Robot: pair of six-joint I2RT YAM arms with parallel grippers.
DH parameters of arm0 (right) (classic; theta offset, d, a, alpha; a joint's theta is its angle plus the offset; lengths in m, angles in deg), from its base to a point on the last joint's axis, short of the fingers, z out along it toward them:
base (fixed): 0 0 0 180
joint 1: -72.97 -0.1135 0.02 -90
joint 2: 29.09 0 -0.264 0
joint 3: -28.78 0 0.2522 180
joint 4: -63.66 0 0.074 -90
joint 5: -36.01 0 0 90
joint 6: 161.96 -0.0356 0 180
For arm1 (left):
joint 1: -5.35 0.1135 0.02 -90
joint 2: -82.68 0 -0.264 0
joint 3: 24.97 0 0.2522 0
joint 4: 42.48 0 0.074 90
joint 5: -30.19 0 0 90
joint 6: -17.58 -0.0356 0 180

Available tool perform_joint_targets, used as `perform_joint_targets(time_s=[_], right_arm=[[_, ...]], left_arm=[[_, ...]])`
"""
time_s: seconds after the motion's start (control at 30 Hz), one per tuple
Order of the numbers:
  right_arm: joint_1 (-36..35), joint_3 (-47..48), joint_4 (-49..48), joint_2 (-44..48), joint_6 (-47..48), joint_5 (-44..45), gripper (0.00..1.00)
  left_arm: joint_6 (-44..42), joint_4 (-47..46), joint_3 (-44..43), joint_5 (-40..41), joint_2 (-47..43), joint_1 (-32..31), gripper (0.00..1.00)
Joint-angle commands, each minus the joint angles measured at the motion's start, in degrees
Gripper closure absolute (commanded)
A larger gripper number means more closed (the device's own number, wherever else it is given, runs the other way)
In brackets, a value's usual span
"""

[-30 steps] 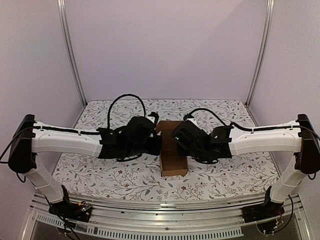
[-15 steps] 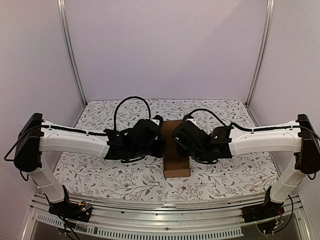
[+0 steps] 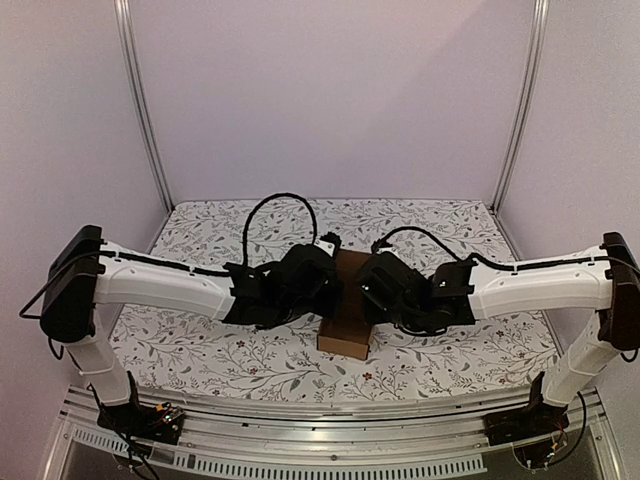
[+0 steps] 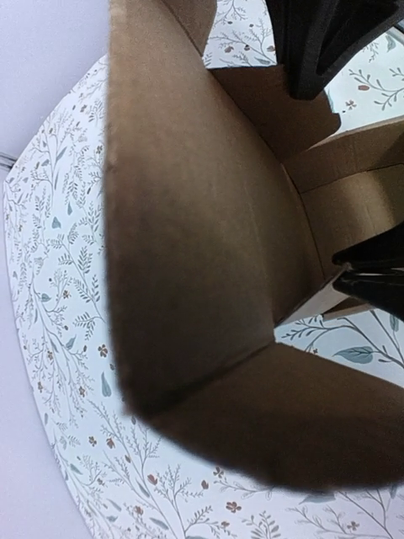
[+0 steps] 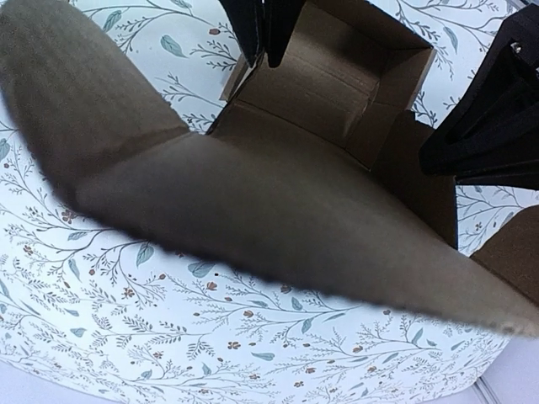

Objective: Fold the paper box

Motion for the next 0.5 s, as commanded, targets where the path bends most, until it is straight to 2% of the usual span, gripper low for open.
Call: perform_joint_targets(time_s=[0.0,0.47], right_arm=[[-1.40,-1.71,-3.54,1.20,1.26,-4.13,1.00],[-1.97,-4.24,-5.78,-1.26,-2.41,-3.96,1.00]], left_arm=[[-1.01,-4.47,-0.73,-2.58,0.67,-2.94,0.96],[0.38,-8.17,8.29,-4.11,-1.39,-4.45,0.97]])
